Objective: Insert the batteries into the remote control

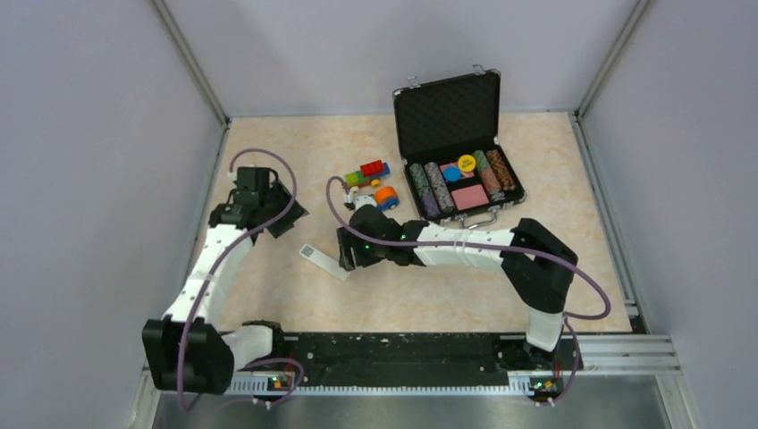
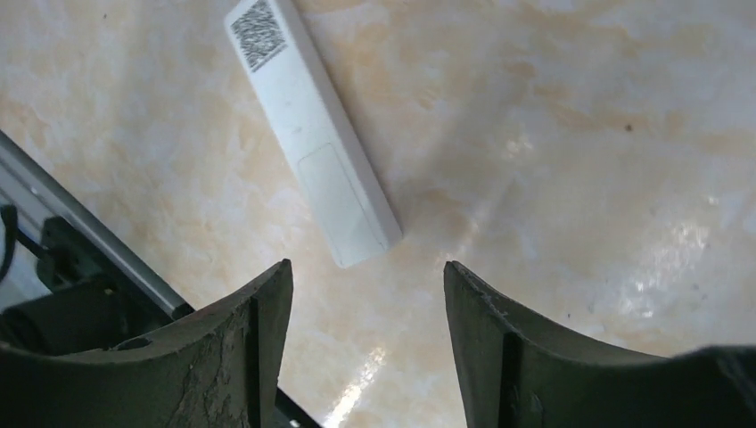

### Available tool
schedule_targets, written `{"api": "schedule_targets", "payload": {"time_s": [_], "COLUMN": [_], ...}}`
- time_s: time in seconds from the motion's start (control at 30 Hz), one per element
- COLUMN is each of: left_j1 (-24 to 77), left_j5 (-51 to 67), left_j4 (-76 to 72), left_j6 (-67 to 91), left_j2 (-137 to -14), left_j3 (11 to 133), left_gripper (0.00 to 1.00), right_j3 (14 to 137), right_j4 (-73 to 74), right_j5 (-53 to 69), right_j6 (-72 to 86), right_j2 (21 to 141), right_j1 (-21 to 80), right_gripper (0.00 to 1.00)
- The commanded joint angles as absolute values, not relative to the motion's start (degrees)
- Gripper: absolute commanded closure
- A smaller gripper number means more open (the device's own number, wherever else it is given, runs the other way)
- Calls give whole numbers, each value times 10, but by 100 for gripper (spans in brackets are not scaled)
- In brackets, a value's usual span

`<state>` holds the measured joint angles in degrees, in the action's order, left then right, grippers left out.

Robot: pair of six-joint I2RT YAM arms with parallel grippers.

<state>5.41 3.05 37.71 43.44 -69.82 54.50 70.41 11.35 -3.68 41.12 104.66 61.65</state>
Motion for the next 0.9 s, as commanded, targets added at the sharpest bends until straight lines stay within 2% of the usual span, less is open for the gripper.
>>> {"api": "schedule_targets", "payload": {"time_s": [0.0,0.13,0.27,0.57,0.73,0.87], "left_j1": [20,-5,-42,-151,-181,-188], "left_j5": [16,13,37,152,205,230], "left_j4": [407,436,464,444,421,395], "left_j6": [458,459,452,446,447,447], "left_j2": [-606,-566,-558,-574,-592,-601], "left_j3": [557,572,582,541,516,498], "left_gripper": [41,21,11,8,8,8], "right_j3": [767,806,831,845,839,834], "right_j4": [98,129,140,146,148,145], "right_j5": [-22,-39,-56,-89,-112,-96], "right_j6": [193,136,105,87,63,62], "right_j2": [1079,1119,1152,1187,1195,1202], "right_j1": [647,658,667,673,684,686], "right_gripper": [37,35,34,35,44,59]}}
